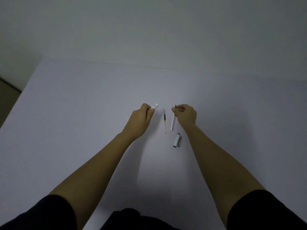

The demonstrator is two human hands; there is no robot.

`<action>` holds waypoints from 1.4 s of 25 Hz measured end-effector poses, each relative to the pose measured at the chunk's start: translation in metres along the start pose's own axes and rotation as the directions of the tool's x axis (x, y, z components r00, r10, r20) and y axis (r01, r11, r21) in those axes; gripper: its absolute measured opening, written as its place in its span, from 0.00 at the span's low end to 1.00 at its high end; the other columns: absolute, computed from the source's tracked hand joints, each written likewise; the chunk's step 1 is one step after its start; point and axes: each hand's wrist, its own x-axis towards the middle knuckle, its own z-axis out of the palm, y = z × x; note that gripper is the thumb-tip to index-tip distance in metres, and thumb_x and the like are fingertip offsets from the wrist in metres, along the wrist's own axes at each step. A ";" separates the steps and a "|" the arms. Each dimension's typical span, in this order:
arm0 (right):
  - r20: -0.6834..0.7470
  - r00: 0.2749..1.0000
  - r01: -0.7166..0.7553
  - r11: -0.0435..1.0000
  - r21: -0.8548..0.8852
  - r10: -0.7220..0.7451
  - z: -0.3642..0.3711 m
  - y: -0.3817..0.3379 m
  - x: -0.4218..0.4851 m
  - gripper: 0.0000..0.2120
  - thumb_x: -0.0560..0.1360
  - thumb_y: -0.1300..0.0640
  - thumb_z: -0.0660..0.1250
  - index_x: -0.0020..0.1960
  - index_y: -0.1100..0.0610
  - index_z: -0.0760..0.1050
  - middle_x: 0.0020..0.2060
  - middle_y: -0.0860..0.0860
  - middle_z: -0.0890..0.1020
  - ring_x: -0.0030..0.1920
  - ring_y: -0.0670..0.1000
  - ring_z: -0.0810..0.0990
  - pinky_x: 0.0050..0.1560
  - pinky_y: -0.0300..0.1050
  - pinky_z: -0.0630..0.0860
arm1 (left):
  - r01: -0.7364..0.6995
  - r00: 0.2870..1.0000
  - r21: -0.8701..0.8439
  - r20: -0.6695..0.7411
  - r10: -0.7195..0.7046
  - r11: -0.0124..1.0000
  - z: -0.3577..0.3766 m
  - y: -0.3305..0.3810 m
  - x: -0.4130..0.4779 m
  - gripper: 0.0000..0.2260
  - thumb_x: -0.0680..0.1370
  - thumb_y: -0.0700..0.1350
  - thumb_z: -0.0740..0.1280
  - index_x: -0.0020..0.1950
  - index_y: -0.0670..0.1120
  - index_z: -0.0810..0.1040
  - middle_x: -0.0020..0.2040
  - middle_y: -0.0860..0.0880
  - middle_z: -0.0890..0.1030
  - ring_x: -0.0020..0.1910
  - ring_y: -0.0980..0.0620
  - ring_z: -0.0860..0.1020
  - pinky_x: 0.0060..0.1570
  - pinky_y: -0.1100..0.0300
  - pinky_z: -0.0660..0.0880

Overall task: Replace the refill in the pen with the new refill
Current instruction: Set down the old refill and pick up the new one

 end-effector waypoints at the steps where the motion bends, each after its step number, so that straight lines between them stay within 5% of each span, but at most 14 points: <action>1: 0.001 1.000 0.013 0.999 -0.038 -0.013 0.005 0.005 0.002 0.12 0.70 0.56 0.72 0.48 0.63 0.79 0.45 0.59 0.84 0.45 0.55 0.82 0.46 0.40 0.73 | 0.003 1.000 0.004 0.004 -0.003 1.000 0.001 -0.002 0.005 0.12 0.81 0.52 0.54 0.46 0.45 0.68 0.30 0.52 0.71 0.26 0.54 0.66 0.26 0.61 0.61; 6: 0.039 0.999 0.044 0.978 -0.202 -0.037 0.027 0.022 0.008 0.10 0.71 0.57 0.72 0.46 0.64 0.78 0.43 0.59 0.84 0.44 0.55 0.81 0.43 0.40 0.70 | 0.017 1.000 0.013 0.019 -0.018 1.000 0.007 -0.011 0.021 0.11 0.81 0.51 0.55 0.46 0.45 0.67 0.30 0.52 0.70 0.26 0.55 0.66 0.26 0.61 0.61; 12: 0.013 0.999 0.046 0.982 -0.180 -0.045 0.029 0.027 0.007 0.10 0.70 0.58 0.72 0.46 0.63 0.77 0.41 0.59 0.83 0.39 0.51 0.77 0.43 0.41 0.72 | 0.032 0.999 0.007 0.026 -0.032 0.999 0.011 -0.019 0.026 0.13 0.81 0.51 0.55 0.48 0.42 0.69 0.30 0.53 0.70 0.26 0.55 0.66 0.26 0.61 0.61; 19: 0.128 0.973 0.222 0.928 -0.300 -0.191 0.037 0.009 0.005 0.11 0.72 0.59 0.71 0.50 0.64 0.77 0.42 0.60 0.84 0.44 0.57 0.82 0.44 0.42 0.74 | 0.024 1.000 0.006 -0.002 -0.024 1.000 0.008 -0.017 0.027 0.14 0.81 0.51 0.55 0.49 0.41 0.70 0.30 0.52 0.70 0.26 0.55 0.66 0.25 0.61 0.61; 26: 0.064 0.995 0.095 0.915 -0.392 -0.076 0.055 0.000 0.004 0.12 0.73 0.66 0.66 0.57 0.64 0.76 0.52 0.61 0.83 0.54 0.58 0.80 0.53 0.44 0.74 | 0.049 0.998 0.000 -0.028 -0.049 0.999 -0.003 -0.024 0.023 0.12 0.81 0.52 0.55 0.47 0.44 0.68 0.29 0.53 0.70 0.25 0.55 0.65 0.26 0.62 0.61; 29: 0.033 0.999 -0.034 0.972 -0.233 0.043 0.055 -0.013 0.006 0.14 0.72 0.64 0.67 0.57 0.63 0.78 0.53 0.59 0.83 0.54 0.56 0.81 0.56 0.43 0.74 | 0.068 0.998 -0.016 -0.015 -0.068 0.998 -0.010 -0.030 0.018 0.08 0.81 0.50 0.56 0.48 0.46 0.69 0.30 0.53 0.71 0.25 0.56 0.66 0.25 0.63 0.62; 31: 0.064 0.992 -0.114 0.993 0.036 0.111 0.049 -0.027 0.008 0.14 0.71 0.63 0.69 0.56 0.62 0.79 0.52 0.59 0.84 0.52 0.54 0.81 0.58 0.44 0.76 | 0.070 0.997 -0.050 0.038 -0.068 0.996 -0.015 -0.033 0.010 0.05 0.80 0.47 0.56 0.49 0.48 0.70 0.32 0.52 0.73 0.25 0.57 0.67 0.25 0.64 0.65; 35: 0.139 0.983 -0.175 0.809 0.561 0.116 0.013 -0.051 0.002 0.07 0.72 0.64 0.69 0.50 0.59 0.79 0.43 0.53 0.83 0.43 0.47 0.80 0.50 0.41 0.78 | 0.023 1.000 -0.162 -0.010 -0.025 0.987 -0.018 -0.030 -0.009 0.06 0.79 0.47 0.61 0.53 0.51 0.75 0.38 0.57 0.78 0.32 0.61 0.77 0.31 0.74 0.71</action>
